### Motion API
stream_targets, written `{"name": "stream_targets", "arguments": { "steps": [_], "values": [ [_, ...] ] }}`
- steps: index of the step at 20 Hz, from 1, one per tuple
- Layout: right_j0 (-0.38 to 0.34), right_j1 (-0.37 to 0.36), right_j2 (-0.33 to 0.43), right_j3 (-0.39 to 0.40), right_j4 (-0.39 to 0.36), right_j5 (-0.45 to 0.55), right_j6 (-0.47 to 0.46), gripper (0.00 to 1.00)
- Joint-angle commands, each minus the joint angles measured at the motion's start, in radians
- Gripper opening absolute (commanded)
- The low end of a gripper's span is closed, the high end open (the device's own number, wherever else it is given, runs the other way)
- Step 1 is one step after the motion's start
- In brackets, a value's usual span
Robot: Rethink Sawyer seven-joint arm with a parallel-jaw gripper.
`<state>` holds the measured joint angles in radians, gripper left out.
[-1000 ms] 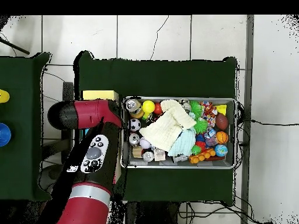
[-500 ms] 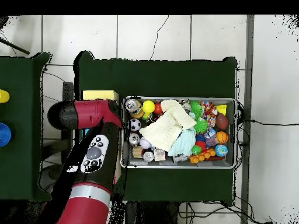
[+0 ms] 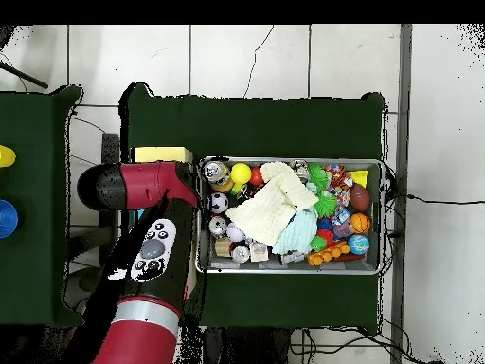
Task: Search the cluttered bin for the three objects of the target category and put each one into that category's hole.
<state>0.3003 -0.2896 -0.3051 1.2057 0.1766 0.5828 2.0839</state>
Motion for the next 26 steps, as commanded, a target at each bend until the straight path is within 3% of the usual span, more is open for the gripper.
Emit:
{"name": "stream_targets", "arguments": {
  "steps": [1, 26],
  "values": [
    [-0.006, 0.026, 0.109, 0.083, 0.034, 0.252, 0.138, 1.0],
    [-0.031, -0.017, 0.113, 0.067, 0.013, 0.324, 0.081, 1.0]
  ]
}}
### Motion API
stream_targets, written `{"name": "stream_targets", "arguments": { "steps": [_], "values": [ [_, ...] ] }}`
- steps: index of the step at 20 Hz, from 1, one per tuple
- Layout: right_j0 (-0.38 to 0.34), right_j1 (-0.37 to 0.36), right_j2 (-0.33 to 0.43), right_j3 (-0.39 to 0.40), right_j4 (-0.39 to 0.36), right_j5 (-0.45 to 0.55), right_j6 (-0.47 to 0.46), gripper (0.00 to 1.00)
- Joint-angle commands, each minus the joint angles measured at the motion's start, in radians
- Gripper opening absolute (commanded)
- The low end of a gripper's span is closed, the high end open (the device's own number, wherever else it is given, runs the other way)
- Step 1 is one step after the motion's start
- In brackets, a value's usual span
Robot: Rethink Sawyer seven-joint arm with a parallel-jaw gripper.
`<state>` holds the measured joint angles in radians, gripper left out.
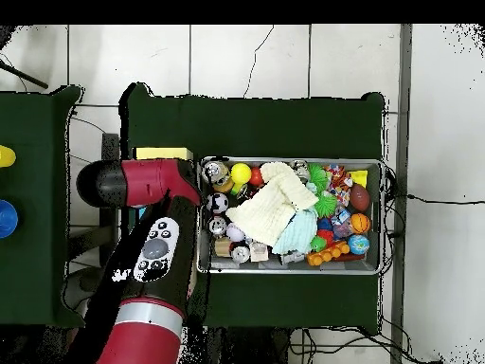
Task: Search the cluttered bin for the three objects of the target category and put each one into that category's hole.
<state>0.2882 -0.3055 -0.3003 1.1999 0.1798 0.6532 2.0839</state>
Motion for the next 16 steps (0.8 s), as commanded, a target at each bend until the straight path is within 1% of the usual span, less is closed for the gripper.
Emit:
{"name": "stream_targets", "arguments": {
  "steps": [1, 10, 16],
  "values": [
    [-0.02, -0.003, 0.109, 0.074, 0.01, 0.255, 0.08, 1.0],
    [-0.032, -0.02, 0.113, 0.039, 0.012, 0.328, 0.073, 1.0],
    [-0.033, -0.049, 0.107, 0.023, 0.006, 0.387, 0.065, 1.0]
  ]
}}
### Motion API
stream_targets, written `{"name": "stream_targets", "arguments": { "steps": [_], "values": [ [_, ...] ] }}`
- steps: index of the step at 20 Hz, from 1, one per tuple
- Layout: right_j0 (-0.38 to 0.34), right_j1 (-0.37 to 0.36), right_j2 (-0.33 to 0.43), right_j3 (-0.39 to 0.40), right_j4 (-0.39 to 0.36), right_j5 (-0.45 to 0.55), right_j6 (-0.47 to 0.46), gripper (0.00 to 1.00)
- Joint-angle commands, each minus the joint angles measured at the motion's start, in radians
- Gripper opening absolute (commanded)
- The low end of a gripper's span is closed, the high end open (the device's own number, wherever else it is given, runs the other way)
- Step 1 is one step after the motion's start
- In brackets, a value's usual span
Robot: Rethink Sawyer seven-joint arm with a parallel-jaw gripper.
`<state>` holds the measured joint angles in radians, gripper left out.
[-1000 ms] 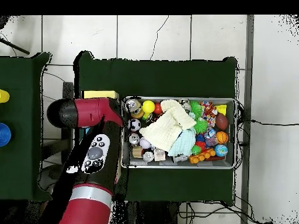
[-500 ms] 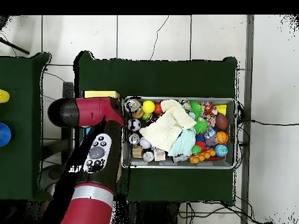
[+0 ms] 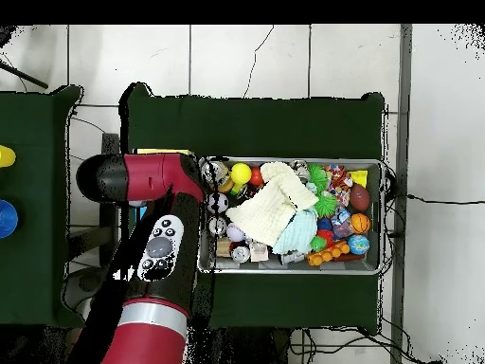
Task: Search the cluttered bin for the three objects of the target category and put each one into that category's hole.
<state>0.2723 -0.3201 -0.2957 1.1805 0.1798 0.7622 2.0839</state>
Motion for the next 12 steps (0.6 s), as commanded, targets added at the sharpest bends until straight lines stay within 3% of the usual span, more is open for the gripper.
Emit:
{"name": "stream_targets", "arguments": {
  "steps": [1, 12],
  "values": [
    [-0.017, -0.037, 0.101, 0.041, 0.006, 0.282, 0.064, 1.0],
    [-0.031, -0.026, 0.113, 0.045, 0.0, 0.257, 0.048, 1.0]
  ]
}}
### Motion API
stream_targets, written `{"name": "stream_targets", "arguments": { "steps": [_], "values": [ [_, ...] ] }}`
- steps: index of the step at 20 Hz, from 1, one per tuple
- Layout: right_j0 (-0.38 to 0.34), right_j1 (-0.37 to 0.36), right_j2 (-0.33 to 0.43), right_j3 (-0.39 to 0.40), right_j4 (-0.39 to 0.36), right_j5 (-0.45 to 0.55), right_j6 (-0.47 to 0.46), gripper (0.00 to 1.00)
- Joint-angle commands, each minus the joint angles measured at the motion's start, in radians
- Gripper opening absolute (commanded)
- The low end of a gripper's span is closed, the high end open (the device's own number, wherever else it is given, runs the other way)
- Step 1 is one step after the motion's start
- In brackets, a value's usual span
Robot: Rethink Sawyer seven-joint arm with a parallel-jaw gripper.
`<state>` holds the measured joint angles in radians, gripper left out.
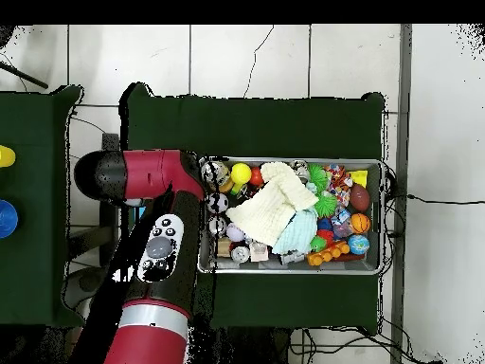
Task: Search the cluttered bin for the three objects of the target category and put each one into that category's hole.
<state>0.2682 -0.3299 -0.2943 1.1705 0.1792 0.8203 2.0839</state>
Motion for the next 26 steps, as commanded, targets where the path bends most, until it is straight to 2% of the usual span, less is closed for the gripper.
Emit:
{"name": "stream_targets", "arguments": {
  "steps": [1, 14, 17, 18, 21, 26],
  "values": [
    [-0.027, -0.015, 0.111, 0.054, 0.0, 0.199, 0.048, 1.0],
    [-0.033, 0.0, 0.116, 0.055, -0.011, 0.166, 0.041, 1.0],
    [-0.026, 0.003, 0.108, 0.053, -0.008, 0.183, 0.064, 1.0],
    [-0.025, 0.002, 0.106, 0.054, -0.008, 0.189, 0.069, 0.0],
    [-0.031, 0.005, 0.115, 0.051, -0.015, 0.141, 0.046, 0.0],
    [-0.036, 0.006, 0.123, 0.057, -0.009, 0.147, 0.051, 0.0]
  ]
}}
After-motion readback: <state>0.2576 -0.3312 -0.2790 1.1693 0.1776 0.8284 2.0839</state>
